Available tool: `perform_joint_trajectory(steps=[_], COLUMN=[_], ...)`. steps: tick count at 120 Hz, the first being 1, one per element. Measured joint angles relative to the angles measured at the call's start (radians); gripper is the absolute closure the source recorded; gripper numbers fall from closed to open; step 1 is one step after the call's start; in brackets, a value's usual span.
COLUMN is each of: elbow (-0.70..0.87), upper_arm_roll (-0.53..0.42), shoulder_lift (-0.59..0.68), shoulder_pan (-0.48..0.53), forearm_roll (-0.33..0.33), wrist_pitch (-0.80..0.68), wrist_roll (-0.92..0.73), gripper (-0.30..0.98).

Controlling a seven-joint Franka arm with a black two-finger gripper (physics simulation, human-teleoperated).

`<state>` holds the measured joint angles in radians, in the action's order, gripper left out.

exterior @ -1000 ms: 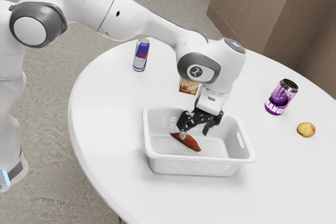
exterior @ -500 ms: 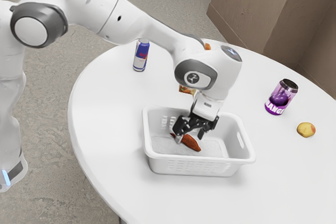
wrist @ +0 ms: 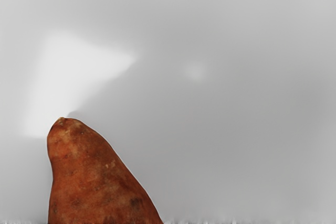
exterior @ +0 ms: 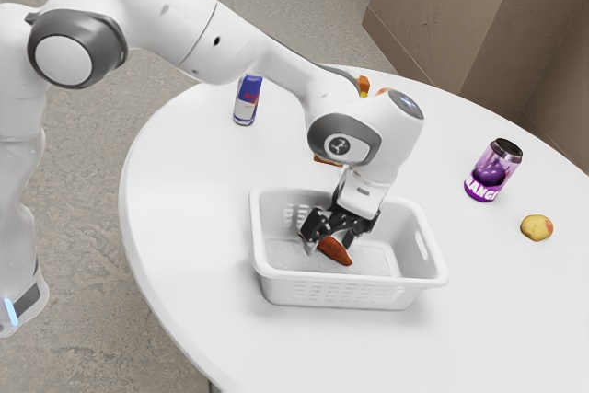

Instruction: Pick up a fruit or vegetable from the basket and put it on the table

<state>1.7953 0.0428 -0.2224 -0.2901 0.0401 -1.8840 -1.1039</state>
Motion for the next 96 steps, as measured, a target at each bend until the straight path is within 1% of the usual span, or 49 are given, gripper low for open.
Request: perform_joint_trajectory(steps=[8,18,22,32,45,50,59,70,85,91,96], elbow=[0.000,0.005,0.007,0.010,0.012,0.012,0.011,0.009,0.009,0.009,0.008], upper_arm_roll=[0.001,0.007,0.008,0.010,0.010,0.010,0.009,0.007,0.005,0.005,0.004], shoulder_lift=[-0.005,-0.009,-0.011,-0.013,-0.013,-0.012,-0.008,-0.005,-0.004,-0.004,-0.004], shoulder_pan=[0.001,0.002,0.001,-0.002,-0.006,-0.006,-0.005,-0.002,-0.003,-0.003,-0.004], forearm_roll=[0.000,0.000,0.001,-0.001,-0.014,-0.017,-0.020,-0.024,-0.037,-0.040,-0.042], wrist_pitch=[-0.002,-0.006,-0.008,-0.014,-0.023,-0.026,-0.030,-0.032,-0.032,-0.033,-0.034], wrist_roll=[0.001,0.008,0.009,0.015,0.024,0.026,0.029,0.036,0.051,0.056,0.061], gripper=[0.01,0.11,0.09,0.00,-0.01,0.01,0.12,0.21,0.41,0.46,0.47])
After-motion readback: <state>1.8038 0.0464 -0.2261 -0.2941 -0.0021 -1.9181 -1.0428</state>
